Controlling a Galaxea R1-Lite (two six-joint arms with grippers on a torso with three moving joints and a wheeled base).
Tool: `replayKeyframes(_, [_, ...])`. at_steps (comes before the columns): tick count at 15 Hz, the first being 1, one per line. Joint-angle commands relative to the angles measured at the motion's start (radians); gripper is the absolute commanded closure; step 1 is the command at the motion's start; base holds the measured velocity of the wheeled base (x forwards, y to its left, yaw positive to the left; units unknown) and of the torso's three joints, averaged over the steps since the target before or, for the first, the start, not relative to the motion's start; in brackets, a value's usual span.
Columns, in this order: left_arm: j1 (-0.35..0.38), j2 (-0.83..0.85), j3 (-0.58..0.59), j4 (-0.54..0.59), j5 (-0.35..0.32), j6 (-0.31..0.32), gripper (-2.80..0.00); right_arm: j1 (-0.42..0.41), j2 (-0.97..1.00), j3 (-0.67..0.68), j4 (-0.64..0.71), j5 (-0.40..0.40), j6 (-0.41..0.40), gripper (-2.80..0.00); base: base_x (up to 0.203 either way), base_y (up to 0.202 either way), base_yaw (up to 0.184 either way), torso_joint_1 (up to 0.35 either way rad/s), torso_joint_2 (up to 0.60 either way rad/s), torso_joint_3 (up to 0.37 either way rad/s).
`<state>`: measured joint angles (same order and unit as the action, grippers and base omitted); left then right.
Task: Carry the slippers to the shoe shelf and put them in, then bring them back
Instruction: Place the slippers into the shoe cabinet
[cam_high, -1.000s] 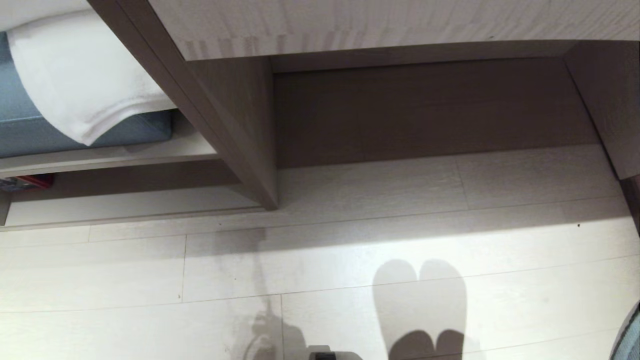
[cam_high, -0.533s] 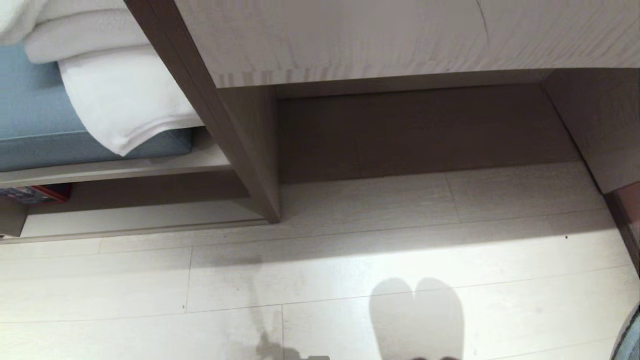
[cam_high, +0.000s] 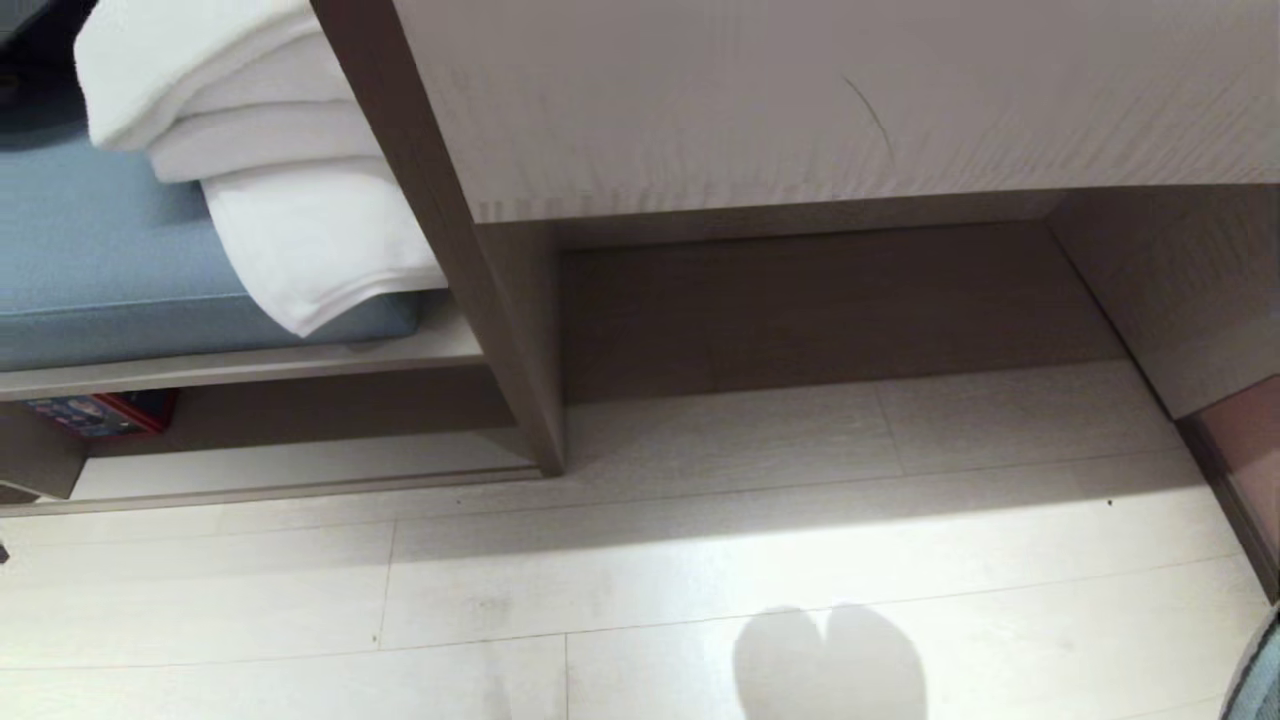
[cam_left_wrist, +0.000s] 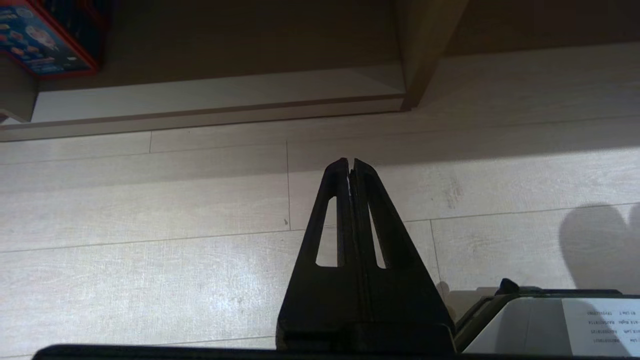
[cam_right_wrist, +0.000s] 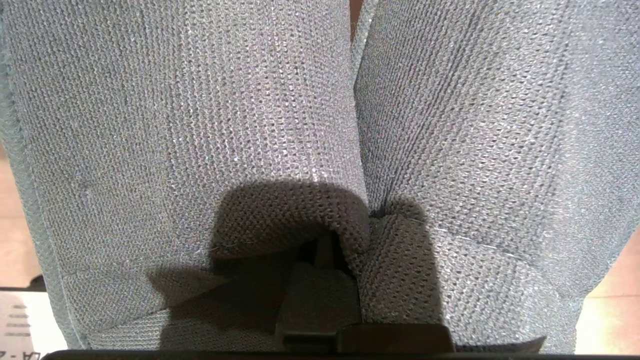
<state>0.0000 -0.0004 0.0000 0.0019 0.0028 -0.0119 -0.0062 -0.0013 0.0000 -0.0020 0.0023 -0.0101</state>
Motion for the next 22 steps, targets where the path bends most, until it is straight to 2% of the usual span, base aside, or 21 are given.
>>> replayKeyframes(1, [0.0,0.0,0.0,0.0,0.0,0.0,0.0,0.0,0.0,0.0,-0.001,0.001,0.002,0.0,0.0,0.0,0.0,0.002,0.0,0.207])
replayKeyframes(22, [0.0,0.0,0.0,0.0,-0.001,-0.002,0.0,0.0,0.0,0.0,-0.001,0.001,0.006,0.0,0.0,0.0,0.0,0.002,0.0,0.206])
